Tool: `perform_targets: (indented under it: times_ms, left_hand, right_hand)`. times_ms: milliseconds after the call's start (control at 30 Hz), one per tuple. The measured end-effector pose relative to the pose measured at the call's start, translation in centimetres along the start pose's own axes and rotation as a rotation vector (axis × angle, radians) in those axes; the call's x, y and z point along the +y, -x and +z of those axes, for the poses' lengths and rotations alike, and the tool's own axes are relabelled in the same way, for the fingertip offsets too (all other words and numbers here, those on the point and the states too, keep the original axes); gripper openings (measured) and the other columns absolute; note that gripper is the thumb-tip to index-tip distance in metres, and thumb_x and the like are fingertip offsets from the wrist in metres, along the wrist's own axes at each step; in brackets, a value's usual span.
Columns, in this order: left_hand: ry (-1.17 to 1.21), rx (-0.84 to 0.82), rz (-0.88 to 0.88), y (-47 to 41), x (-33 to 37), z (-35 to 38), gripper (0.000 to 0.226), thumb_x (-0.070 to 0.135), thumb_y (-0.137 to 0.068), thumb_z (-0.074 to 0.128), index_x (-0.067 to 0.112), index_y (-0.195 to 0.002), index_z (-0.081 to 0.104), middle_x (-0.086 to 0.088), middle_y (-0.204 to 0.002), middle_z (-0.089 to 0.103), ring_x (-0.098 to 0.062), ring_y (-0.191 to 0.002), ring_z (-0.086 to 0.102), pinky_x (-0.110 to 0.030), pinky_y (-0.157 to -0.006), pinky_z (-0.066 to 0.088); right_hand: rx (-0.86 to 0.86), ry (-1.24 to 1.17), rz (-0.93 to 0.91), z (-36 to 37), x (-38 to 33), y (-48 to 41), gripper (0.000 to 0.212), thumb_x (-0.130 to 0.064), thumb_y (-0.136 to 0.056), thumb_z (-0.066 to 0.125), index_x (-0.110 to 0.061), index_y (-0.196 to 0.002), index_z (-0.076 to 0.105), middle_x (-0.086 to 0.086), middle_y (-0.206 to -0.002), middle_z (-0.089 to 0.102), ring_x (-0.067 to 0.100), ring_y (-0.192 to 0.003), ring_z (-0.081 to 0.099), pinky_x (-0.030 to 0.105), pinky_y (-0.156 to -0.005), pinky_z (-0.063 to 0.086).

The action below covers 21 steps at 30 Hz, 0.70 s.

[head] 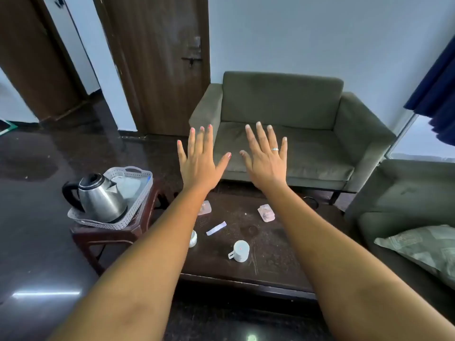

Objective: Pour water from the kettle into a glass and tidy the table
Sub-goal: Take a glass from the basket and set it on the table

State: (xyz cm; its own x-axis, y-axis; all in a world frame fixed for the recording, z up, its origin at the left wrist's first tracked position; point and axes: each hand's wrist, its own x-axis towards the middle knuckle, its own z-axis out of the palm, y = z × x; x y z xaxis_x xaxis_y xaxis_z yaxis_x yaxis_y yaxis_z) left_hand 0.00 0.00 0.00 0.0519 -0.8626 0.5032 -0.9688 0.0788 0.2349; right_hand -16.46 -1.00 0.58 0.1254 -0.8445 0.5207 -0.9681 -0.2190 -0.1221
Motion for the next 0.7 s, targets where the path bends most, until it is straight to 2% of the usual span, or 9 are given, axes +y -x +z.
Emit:
perform_targets:
  times_ms: [133, 333, 700]
  left_hand:
    - [-0.071, -0.081, -0.083, 1.6, -2.4, 2.7, 0.08, 0.065, -0.087, 0.025, 0.022, -0.15, 0.002, -0.004, -0.159, 0.015, -0.021, -0.147, 0.0, -0.05, -0.115, -0.005]
    - [-0.118, -0.155, -0.182, 2.8, -7.4, 5.3, 0.078, 0.063, -0.089, 0.028, 0.023, -0.15, 0.002, -0.003, -0.159, 0.015, -0.021, -0.147, 0.001, -0.051, -0.116, -0.002]
    - [-0.092, -0.234, -0.224, 0.4, -17.7, 7.4, 0.077, 0.063, -0.09, 0.028, 0.023, -0.15, 0.001, -0.004, -0.159, 0.013, -0.021, -0.147, 0.0, -0.051, -0.115, -0.004]
  right_hand:
    - [-0.146, 0.015, -0.033, 3.9, -0.9, 0.0, 0.06, -0.048, -0.097, 0.027, -0.032, -0.149, 0.001, -0.004, -0.159, 0.006, 0.021, -0.147, 0.001, 0.054, -0.115, 0.003]
    - [-0.269, -0.046, -0.078, 9.3, -3.6, 0.0, 0.059, -0.05, -0.098, 0.025, -0.035, -0.149, 0.0, -0.006, -0.159, 0.004, 0.021, -0.147, -0.001, 0.052, -0.116, 0.0]
    - [-0.382, -0.059, -0.072, 16.5, -13.2, -2.5, 0.061, -0.05, -0.097, 0.025, -0.035, -0.148, -0.004, -0.005, -0.159, 0.005, 0.021, -0.147, -0.001, 0.052, -0.115, 0.001]
